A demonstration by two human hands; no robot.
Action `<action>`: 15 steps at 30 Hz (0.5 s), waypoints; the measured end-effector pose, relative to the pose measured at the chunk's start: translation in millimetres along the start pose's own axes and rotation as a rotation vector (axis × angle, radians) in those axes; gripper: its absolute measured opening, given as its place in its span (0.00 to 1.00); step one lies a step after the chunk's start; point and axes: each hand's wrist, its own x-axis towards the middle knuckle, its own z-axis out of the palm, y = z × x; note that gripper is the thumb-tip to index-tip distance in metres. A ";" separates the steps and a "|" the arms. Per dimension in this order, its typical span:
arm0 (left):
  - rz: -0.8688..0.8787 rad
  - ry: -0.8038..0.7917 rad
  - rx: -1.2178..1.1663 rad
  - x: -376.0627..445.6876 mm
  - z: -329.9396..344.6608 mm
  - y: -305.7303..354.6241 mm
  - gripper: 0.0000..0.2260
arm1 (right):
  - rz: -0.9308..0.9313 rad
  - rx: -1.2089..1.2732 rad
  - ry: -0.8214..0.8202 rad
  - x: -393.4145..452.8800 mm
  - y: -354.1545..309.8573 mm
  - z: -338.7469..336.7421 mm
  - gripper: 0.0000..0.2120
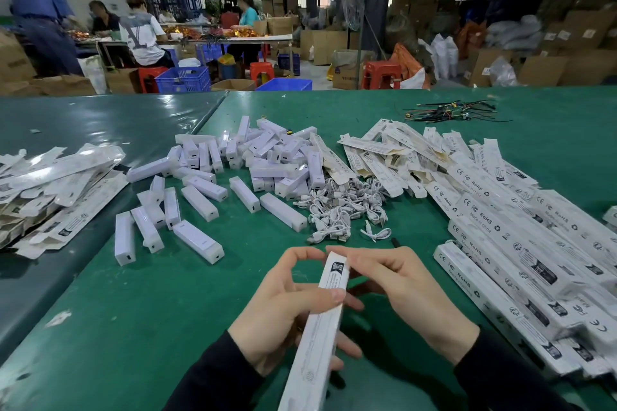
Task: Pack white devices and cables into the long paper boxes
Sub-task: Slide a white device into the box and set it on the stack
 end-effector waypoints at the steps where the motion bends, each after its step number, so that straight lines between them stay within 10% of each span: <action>1: -0.017 0.014 -0.004 -0.4 -0.5 1.1 0.25 | -0.017 0.013 -0.022 -0.4 1.2 0.9 0.10; 10: -0.107 0.015 -0.226 0.3 -7.0 13.4 0.27 | -0.009 0.222 0.027 3.5 11.3 6.6 0.14; 15: 0.119 0.449 -0.587 9.9 -16.8 -1.4 0.27 | -0.022 0.296 0.237 3.4 15.6 18.4 0.20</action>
